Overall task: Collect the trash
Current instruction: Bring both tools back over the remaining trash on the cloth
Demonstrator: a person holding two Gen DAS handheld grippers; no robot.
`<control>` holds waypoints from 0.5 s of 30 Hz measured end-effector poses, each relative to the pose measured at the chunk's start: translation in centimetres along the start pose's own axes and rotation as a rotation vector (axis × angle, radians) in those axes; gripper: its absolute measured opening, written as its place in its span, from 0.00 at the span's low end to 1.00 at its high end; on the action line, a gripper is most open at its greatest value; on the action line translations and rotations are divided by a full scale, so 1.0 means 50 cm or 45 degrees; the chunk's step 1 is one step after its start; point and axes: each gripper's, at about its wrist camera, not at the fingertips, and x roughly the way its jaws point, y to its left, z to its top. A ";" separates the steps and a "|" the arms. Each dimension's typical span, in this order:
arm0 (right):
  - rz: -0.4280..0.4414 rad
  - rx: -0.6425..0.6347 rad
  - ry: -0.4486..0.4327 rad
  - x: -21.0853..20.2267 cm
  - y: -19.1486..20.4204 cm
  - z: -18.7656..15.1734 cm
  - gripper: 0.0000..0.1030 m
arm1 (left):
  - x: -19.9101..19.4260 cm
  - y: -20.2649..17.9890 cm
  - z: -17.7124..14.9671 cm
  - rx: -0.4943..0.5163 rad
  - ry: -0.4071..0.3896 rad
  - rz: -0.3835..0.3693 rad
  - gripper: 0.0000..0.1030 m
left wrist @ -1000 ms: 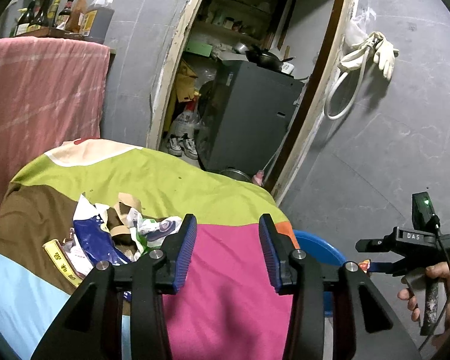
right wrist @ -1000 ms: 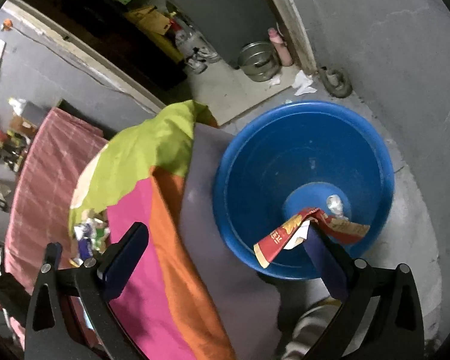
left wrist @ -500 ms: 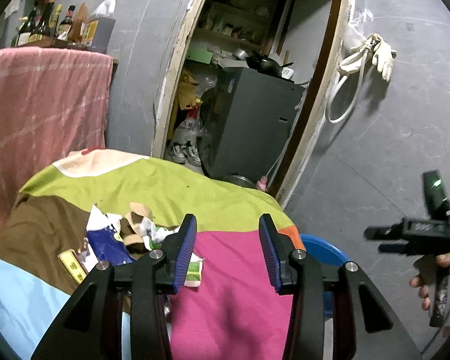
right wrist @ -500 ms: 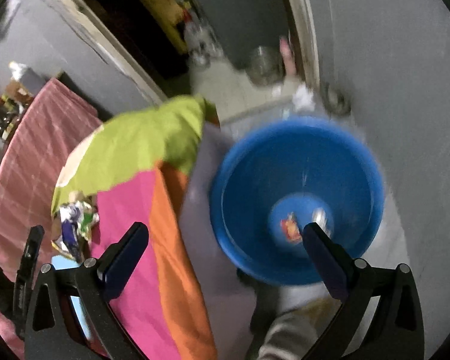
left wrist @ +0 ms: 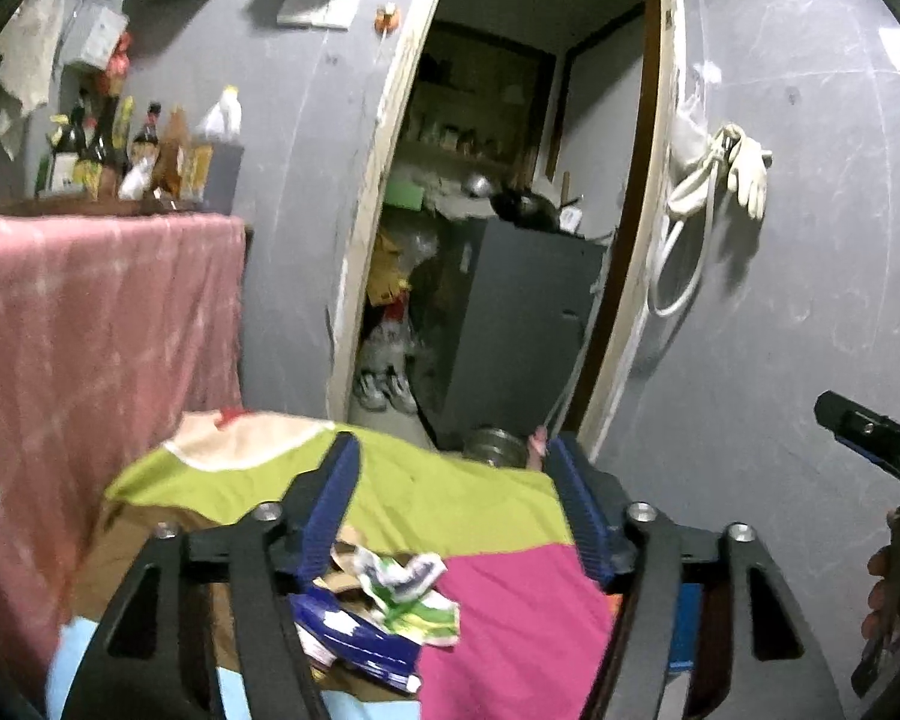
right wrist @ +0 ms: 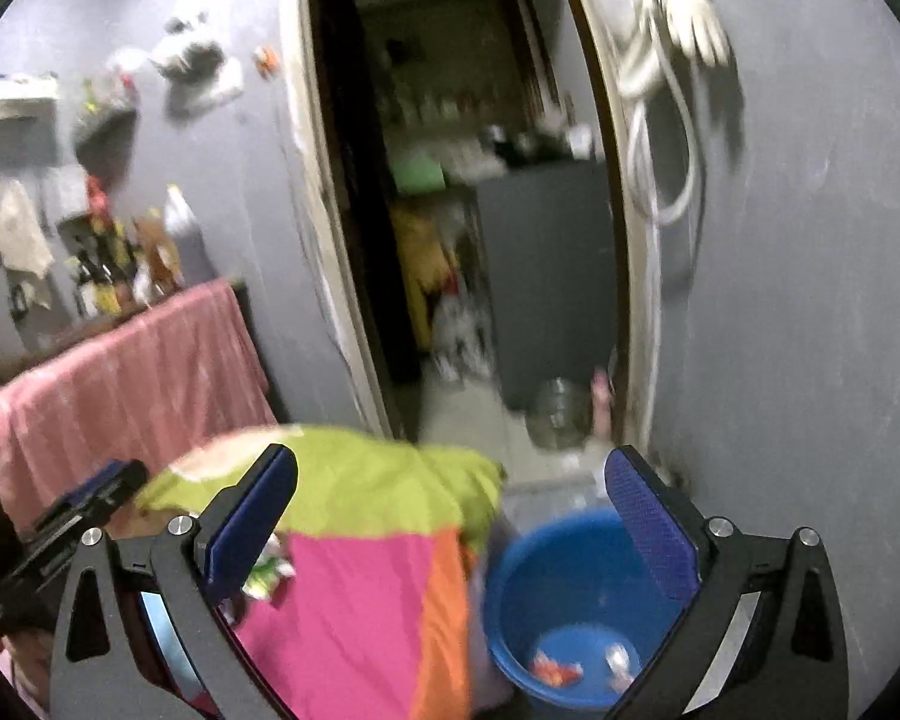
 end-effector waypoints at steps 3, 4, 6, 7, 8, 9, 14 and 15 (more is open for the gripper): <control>0.015 -0.021 -0.132 -0.027 0.040 -0.002 1.00 | -0.026 0.010 0.013 0.006 -0.044 0.011 0.66; 0.019 -0.031 -0.167 -0.033 0.050 -0.004 1.00 | -0.034 0.014 0.018 0.010 -0.056 0.016 0.68; 0.030 -0.053 -0.238 -0.045 0.077 -0.008 1.00 | -0.051 0.021 0.025 0.020 -0.084 0.029 0.76; 0.031 -0.064 -0.267 -0.051 0.088 -0.010 1.00 | -0.063 0.026 0.027 0.024 -0.104 0.041 0.80; 0.034 -0.077 -0.297 -0.056 0.100 -0.012 1.00 | -0.074 0.031 0.028 0.025 -0.122 0.051 0.81; 0.040 -0.092 -0.325 -0.060 0.113 -0.016 1.00 | -0.084 0.035 0.028 0.029 -0.139 0.058 0.81; 0.087 -0.107 -0.386 -0.070 0.160 -0.034 1.00 | -0.117 0.064 0.021 0.031 -0.180 0.101 0.92; 0.103 -0.108 -0.398 -0.069 0.171 -0.040 1.00 | -0.126 0.073 0.017 0.023 -0.194 0.113 0.92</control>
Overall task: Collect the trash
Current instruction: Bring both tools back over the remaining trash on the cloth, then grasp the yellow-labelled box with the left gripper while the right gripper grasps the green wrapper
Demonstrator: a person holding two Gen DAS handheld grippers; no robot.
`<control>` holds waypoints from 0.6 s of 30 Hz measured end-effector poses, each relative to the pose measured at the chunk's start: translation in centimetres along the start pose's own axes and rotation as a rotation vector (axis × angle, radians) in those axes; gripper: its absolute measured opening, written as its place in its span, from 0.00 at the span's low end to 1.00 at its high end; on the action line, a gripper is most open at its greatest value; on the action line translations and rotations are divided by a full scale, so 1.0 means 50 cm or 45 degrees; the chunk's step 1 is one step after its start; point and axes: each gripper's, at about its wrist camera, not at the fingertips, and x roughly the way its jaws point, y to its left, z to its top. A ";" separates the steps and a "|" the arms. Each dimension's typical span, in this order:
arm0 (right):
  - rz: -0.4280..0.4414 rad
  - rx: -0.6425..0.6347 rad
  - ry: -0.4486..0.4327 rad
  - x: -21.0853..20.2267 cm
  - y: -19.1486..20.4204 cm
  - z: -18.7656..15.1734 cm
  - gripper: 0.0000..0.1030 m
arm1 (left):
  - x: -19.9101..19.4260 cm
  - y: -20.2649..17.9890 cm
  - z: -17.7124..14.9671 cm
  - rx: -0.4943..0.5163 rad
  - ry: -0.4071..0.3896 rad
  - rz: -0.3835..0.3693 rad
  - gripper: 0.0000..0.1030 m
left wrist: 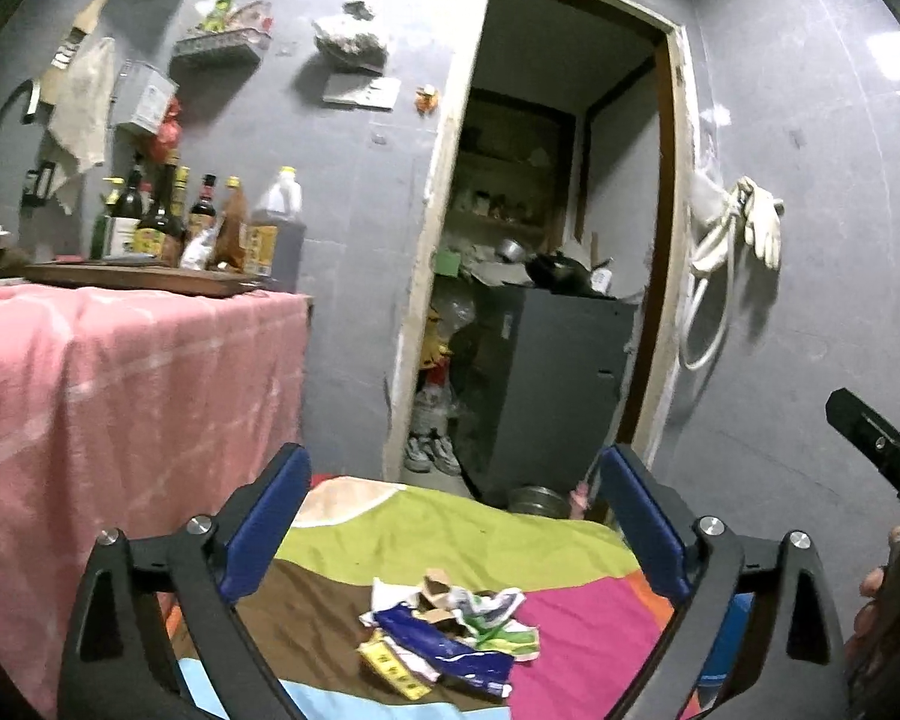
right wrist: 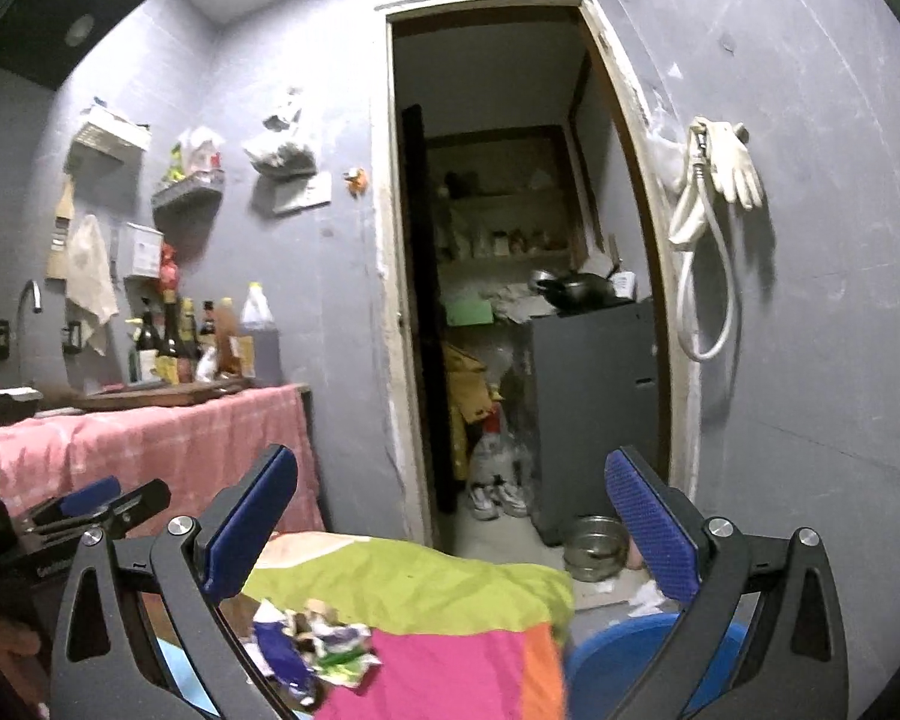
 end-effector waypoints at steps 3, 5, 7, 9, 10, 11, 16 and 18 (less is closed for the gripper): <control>0.025 -0.016 -0.026 0.003 0.025 -0.017 1.00 | -0.009 0.024 -0.013 -0.006 0.005 0.033 0.92; 0.041 -0.037 -0.045 0.006 0.040 -0.030 1.00 | -0.014 0.045 -0.026 -0.019 0.007 0.054 0.95; 0.058 -0.069 -0.059 0.008 0.058 -0.047 1.00 | -0.014 0.063 -0.040 -0.033 0.016 0.078 0.98; 0.078 -0.096 -0.060 0.012 0.071 -0.063 1.00 | -0.011 0.079 -0.057 -0.038 0.037 0.101 0.98; 0.089 -0.105 -0.051 0.019 0.077 -0.074 1.00 | -0.006 0.088 -0.067 -0.037 0.059 0.122 0.98; 0.102 -0.108 -0.033 0.028 0.080 -0.084 1.00 | 0.000 0.095 -0.077 -0.039 0.081 0.135 0.98; 0.103 -0.116 0.096 0.078 0.083 -0.130 1.00 | 0.034 0.122 -0.129 -0.054 0.196 0.166 0.98; 0.105 -0.127 0.171 0.101 0.082 -0.149 1.00 | 0.051 0.130 -0.145 -0.062 0.250 0.160 0.98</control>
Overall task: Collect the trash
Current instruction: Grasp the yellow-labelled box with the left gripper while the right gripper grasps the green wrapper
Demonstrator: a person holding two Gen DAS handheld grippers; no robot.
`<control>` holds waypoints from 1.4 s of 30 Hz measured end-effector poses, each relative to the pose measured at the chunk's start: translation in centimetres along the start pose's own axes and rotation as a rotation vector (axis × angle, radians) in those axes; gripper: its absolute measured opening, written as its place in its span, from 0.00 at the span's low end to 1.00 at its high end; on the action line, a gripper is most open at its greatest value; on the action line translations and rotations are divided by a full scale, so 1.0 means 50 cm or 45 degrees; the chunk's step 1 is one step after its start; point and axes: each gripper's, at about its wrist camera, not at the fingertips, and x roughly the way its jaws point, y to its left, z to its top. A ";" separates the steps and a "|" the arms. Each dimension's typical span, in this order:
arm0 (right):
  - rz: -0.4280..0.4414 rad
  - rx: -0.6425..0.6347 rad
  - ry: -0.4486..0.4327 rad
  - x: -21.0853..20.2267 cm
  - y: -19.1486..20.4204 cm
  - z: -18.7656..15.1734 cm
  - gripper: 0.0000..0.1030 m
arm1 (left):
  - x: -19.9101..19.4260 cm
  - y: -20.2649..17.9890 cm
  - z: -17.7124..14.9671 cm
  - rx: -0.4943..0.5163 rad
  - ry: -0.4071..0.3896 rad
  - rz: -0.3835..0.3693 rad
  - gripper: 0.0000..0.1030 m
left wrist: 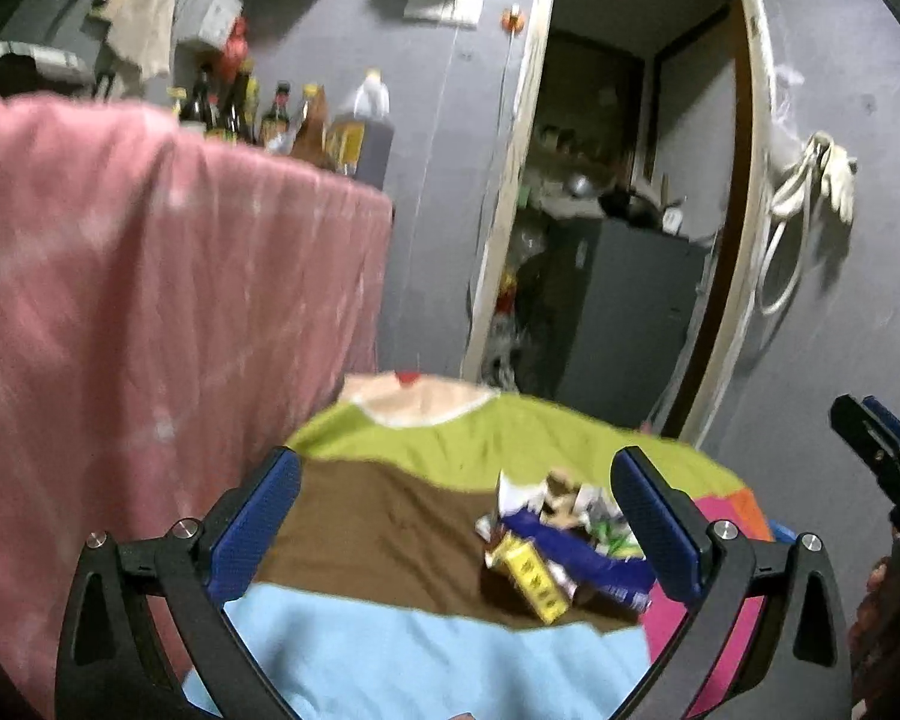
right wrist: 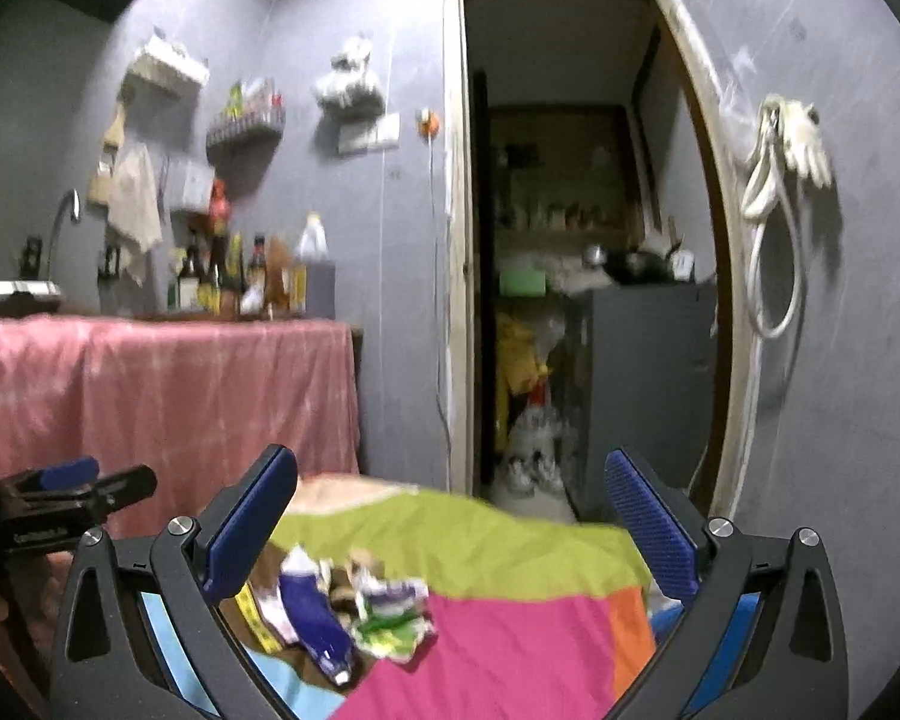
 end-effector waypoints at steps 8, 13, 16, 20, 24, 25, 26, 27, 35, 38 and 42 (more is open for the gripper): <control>0.062 0.017 0.322 0.091 -0.014 -0.072 1.00 | 0.088 -0.011 -0.046 0.046 0.261 -0.039 0.98; 0.103 0.004 0.494 0.136 -0.017 -0.108 0.94 | 0.126 -0.014 -0.061 0.027 0.363 -0.077 0.89; 0.130 -0.005 0.601 0.165 -0.017 -0.131 0.83 | 0.150 -0.013 -0.066 -0.002 0.437 -0.119 0.71; 0.183 -0.010 0.736 0.206 -0.015 -0.158 0.75 | 0.169 -0.009 -0.072 -0.041 0.507 -0.170 0.62; 0.247 -0.007 0.826 0.240 -0.004 -0.178 0.66 | 0.175 -0.012 -0.077 -0.071 0.548 -0.210 0.46; 0.260 -0.009 0.842 0.248 -0.001 -0.183 0.64 | 0.176 -0.011 -0.077 -0.085 0.555 -0.221 0.43; 0.274 -0.010 0.859 0.257 0.003 -0.188 0.63 | 0.174 -0.012 -0.076 -0.096 0.561 -0.230 0.41; 0.290 -0.006 0.880 0.266 0.006 -0.194 0.60 | 0.174 -0.011 -0.075 -0.109 0.567 -0.244 0.35; 0.307 0.002 0.894 0.269 0.010 -0.203 0.34 | 0.162 -0.009 -0.065 -0.151 0.579 -0.245 0.31; 0.309 0.005 0.881 0.259 -0.002 -0.202 0.16 | 0.145 -0.010 -0.067 -0.167 0.571 -0.237 0.30; 0.333 0.005 0.867 0.241 -0.006 -0.205 0.06 | 0.119 -0.014 -0.075 -0.182 0.580 -0.225 0.29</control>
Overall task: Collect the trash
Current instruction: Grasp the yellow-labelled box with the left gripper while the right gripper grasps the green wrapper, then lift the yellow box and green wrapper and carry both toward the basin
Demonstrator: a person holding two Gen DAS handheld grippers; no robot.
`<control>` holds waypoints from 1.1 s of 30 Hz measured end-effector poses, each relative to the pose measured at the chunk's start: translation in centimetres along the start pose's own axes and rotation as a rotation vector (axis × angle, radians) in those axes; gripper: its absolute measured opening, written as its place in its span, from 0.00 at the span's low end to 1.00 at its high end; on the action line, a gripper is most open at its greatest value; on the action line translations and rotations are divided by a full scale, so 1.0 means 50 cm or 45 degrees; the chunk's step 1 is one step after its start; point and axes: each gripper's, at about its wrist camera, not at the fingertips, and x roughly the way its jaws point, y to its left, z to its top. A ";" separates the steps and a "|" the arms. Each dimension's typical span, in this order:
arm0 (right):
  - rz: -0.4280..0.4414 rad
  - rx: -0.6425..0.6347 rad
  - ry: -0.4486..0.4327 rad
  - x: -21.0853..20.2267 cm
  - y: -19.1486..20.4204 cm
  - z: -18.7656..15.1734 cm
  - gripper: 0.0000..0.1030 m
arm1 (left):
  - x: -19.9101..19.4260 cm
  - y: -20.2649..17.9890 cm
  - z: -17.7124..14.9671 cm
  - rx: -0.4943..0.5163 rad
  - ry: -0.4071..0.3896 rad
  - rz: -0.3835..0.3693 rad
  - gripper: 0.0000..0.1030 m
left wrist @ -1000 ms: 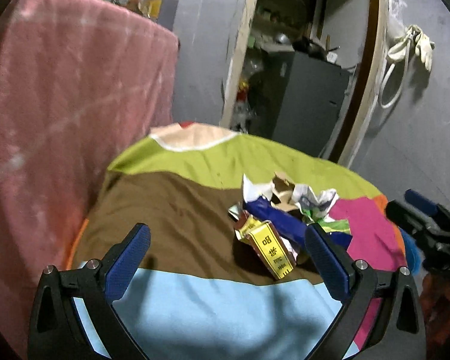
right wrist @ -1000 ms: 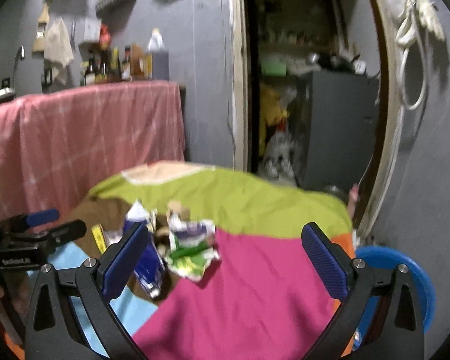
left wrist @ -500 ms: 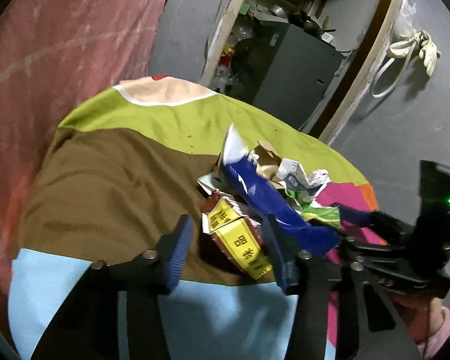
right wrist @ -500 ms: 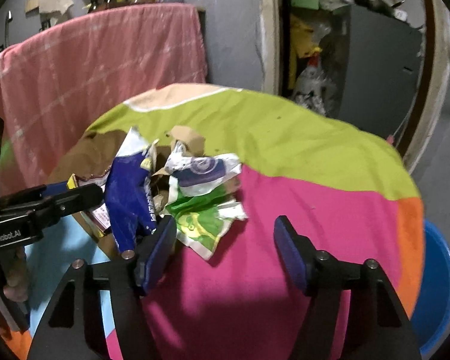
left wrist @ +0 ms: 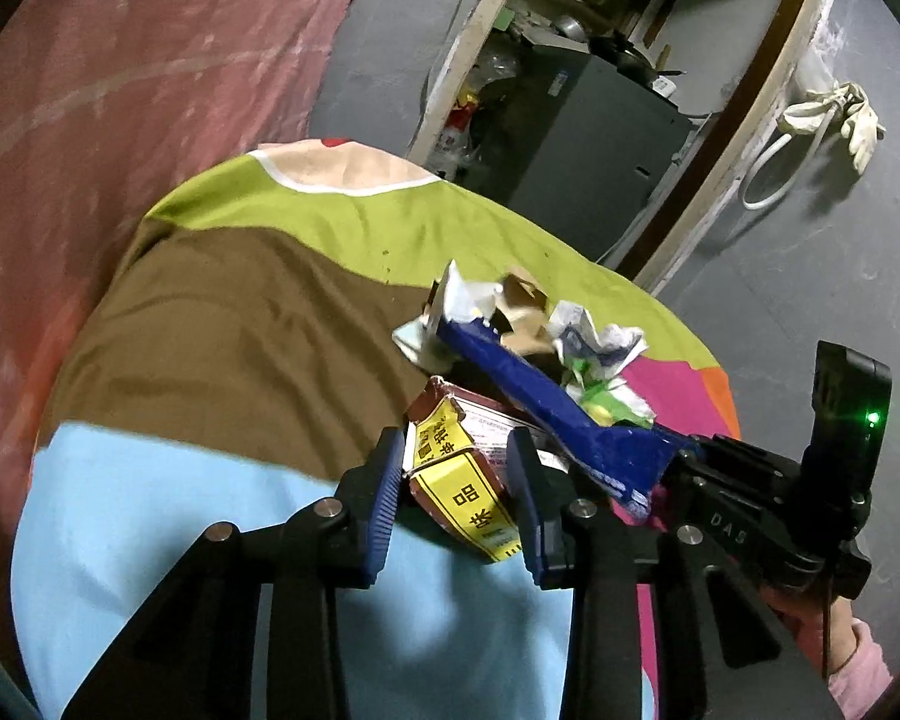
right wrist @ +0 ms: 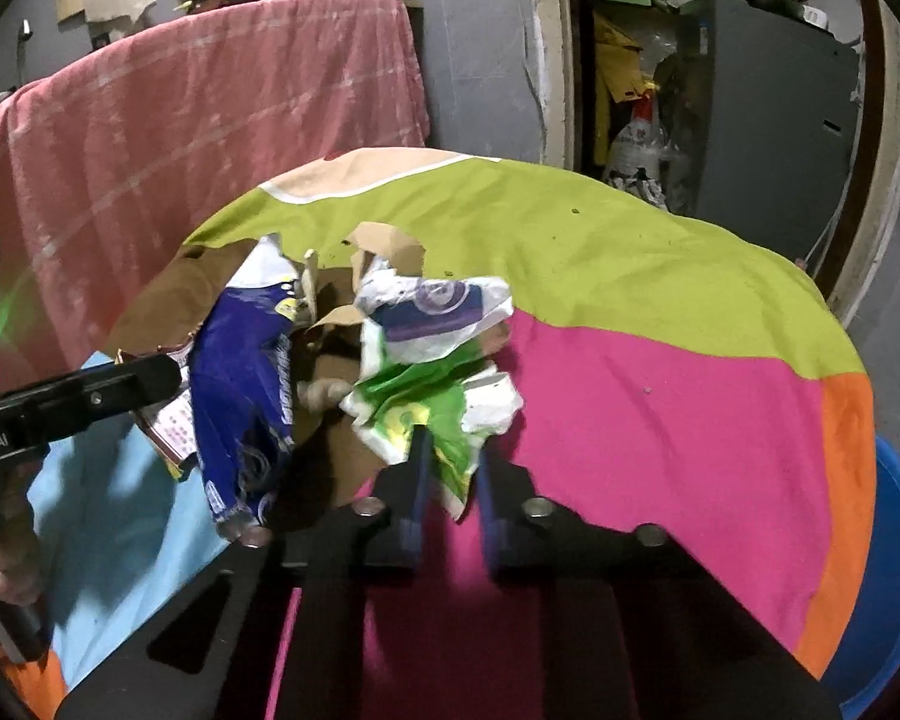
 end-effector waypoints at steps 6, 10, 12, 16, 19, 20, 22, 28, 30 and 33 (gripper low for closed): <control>-0.030 -0.023 -0.072 -0.056 0.010 -0.031 0.03 | -0.041 -0.005 -0.030 -0.033 0.004 0.013 0.29; -0.074 -0.050 -0.137 -0.105 0.020 -0.060 0.03 | -0.065 -0.017 -0.044 -0.033 -0.018 0.014 0.29; -0.135 -0.092 -0.180 -0.134 0.031 -0.077 0.03 | -0.075 -0.026 -0.052 -0.021 -0.040 0.019 0.29; -0.203 -0.131 -0.245 -0.174 0.038 -0.101 0.03 | -0.085 -0.050 -0.063 0.013 -0.064 0.015 0.29; -0.193 -0.099 -0.264 -0.188 0.029 -0.111 0.03 | -0.088 -0.068 -0.066 0.029 -0.067 -0.006 0.29; -0.187 -0.085 -0.260 -0.191 0.026 -0.113 0.03 | -0.090 -0.073 -0.066 0.035 -0.070 -0.010 0.29; -0.171 -0.057 -0.242 -0.189 0.019 -0.121 0.03 | -0.091 -0.082 -0.065 0.050 -0.072 -0.013 0.29; -0.171 0.013 -0.191 -0.167 -0.004 -0.125 0.07 | -0.080 -0.090 -0.069 0.062 -0.070 0.000 0.29; -0.167 0.027 -0.172 -0.158 -0.009 -0.123 0.16 | -0.077 -0.087 -0.071 0.061 -0.067 0.008 0.29; -0.134 0.070 -0.158 -0.144 -0.019 -0.122 0.32 | -0.066 -0.079 -0.071 0.048 -0.055 0.016 0.29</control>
